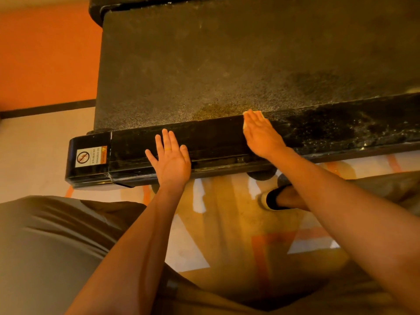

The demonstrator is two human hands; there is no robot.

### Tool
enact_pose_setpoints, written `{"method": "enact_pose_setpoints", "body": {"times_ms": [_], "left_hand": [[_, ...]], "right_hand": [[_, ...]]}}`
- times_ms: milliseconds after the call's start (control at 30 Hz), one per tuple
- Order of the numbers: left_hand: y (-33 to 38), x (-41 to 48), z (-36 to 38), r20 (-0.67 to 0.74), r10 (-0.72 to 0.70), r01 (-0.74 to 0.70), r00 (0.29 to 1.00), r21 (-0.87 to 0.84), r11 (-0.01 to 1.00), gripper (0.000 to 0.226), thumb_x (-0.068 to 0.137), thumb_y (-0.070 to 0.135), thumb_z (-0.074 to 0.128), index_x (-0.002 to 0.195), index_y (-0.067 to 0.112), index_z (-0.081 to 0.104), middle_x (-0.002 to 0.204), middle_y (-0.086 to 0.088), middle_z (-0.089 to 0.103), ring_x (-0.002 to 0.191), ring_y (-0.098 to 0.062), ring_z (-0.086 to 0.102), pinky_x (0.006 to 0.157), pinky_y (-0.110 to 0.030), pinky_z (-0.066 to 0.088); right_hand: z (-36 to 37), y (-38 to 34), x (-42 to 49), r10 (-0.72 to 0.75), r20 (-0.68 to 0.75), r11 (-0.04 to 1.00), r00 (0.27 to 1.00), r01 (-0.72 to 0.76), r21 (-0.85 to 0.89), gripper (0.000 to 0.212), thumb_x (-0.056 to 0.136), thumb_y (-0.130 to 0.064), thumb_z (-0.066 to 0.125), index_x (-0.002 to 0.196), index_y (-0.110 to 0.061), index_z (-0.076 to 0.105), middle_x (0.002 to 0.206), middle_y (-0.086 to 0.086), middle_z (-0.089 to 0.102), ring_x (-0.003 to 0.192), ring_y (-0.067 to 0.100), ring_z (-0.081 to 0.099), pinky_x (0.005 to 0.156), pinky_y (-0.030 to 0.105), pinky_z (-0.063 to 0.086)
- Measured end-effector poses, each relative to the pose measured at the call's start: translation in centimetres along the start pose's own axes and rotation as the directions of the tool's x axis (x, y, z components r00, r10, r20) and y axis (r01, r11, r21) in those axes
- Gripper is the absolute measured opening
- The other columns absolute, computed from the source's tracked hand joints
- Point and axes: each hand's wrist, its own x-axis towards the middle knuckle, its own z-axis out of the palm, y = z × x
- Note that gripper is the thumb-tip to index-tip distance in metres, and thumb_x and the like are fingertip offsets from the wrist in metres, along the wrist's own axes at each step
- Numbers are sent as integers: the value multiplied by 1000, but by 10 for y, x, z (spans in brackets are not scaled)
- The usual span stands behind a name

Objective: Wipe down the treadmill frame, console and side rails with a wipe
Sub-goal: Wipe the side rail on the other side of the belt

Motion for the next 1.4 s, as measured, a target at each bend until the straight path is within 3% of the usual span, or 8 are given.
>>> {"method": "enact_pose_setpoints", "body": {"times_ms": [233, 433, 633, 867, 1100, 1200, 1300, 1400], "left_hand": [[1, 2, 2, -20, -12, 12, 1000, 15, 1000, 58, 108, 38, 17, 161, 16, 11, 169, -3, 6, 156, -25, -1, 122, -62, 2], [13, 7, 6, -53, -85, 88, 995, 42, 995, 58, 108, 39, 16, 161, 16, 14, 169, -2, 10, 156, -25, 2, 120, -63, 2], [20, 3, 8, -98, -117, 122, 988, 39, 992, 57, 108, 38, 16, 160, 15, 17, 168, -3, 12, 155, -24, 5, 122, -60, 4], [67, -22, 20, -53, -141, 141, 989, 12, 990, 57, 108, 36, 17, 160, 12, 18, 168, -7, 13, 155, -28, 6, 123, -55, 8], [101, -27, 25, -14, -157, 157, 987, -2, 988, 59, 109, 39, 18, 161, 14, 12, 169, -6, 6, 155, -28, 0, 123, -57, 4], [113, -32, 26, 9, -98, 98, 995, 12, 995, 59, 109, 40, 18, 161, 15, 11, 169, -5, 5, 155, -27, -1, 123, -58, 5], [130, -35, 28, 53, -34, 34, 998, 12, 999, 59, 109, 40, 18, 161, 15, 9, 169, -4, 3, 155, -25, -3, 123, -55, 3], [142, -41, 29, 83, 9, -9, 996, 4, 1000, 58, 109, 39, 18, 161, 15, 8, 169, -4, 1, 155, -24, -4, 124, -53, 1]], "right_hand": [[31, -3, -51, 4, -84, 1000, 996, -6, -29, 56, 109, -30, 21, 159, -9, 6, 167, 9, 3, 154, 26, -3, 121, 35, -2], [4, 8, 9, 67, -34, 997, 997, -68, -35, 57, 109, -29, 22, 159, -8, 4, 167, 10, -1, 154, 27, -5, 123, 38, -2], [29, -3, -66, 43, -53, 996, 998, -47, -80, 59, 109, -33, 20, 159, -11, -2, 167, 8, -6, 153, 25, -10, 125, 40, -2], [9, -13, 18, 74, -42, 997, 996, -76, -32, 58, 108, -28, 22, 158, -4, 6, 167, 14, 2, 154, 30, -4, 125, 42, -1], [37, 18, -72, -206, -71, 977, 976, 200, -79, 60, 109, -29, 28, 158, -9, 1, 167, 9, -2, 154, 26, -8, 125, 40, -2], [35, 45, -79, -324, -35, 939, 945, 317, -132, 64, 104, -13, 41, 158, -10, 6, 167, 9, 5, 154, 26, -2, 124, 37, 0], [24, 56, -76, -365, 2, 929, 931, 365, -60, 75, 95, 6, 49, 158, -11, 11, 166, 8, 9, 154, 23, 5, 123, 33, 5], [19, 53, -81, -355, -15, 930, 935, 352, -104, 78, 97, 3, 50, 159, -11, 5, 167, 8, 3, 154, 23, 3, 124, 34, 9]]}}
